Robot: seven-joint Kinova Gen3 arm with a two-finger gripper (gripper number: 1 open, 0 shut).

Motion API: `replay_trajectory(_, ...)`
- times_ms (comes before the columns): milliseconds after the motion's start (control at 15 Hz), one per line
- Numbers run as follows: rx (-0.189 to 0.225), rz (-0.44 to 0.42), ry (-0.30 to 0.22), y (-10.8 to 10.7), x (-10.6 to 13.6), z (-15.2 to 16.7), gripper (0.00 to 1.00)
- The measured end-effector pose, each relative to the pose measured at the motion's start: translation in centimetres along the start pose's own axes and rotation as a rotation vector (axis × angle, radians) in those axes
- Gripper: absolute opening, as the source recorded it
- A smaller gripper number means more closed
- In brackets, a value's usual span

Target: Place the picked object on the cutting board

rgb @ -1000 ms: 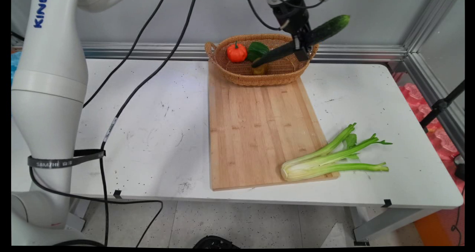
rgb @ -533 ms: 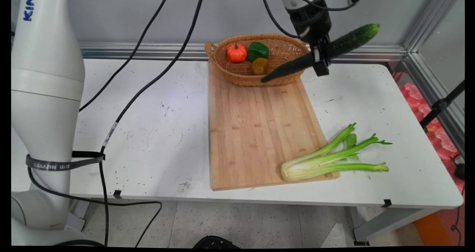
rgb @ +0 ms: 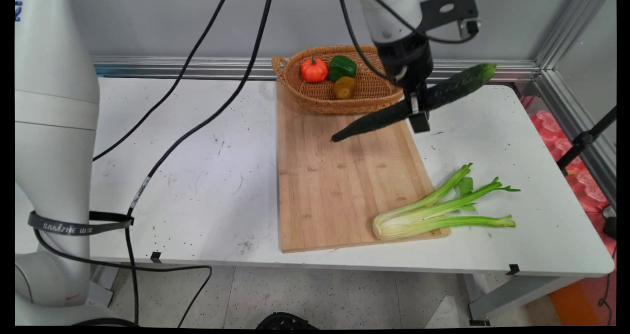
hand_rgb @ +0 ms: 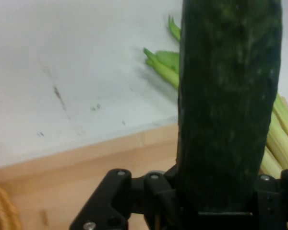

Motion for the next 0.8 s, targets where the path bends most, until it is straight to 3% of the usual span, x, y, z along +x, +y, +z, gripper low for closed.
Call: replay_trajectory(800, 0.002, -0.218, -0.077, 3.6, -3.5, 4.3, 0.00)
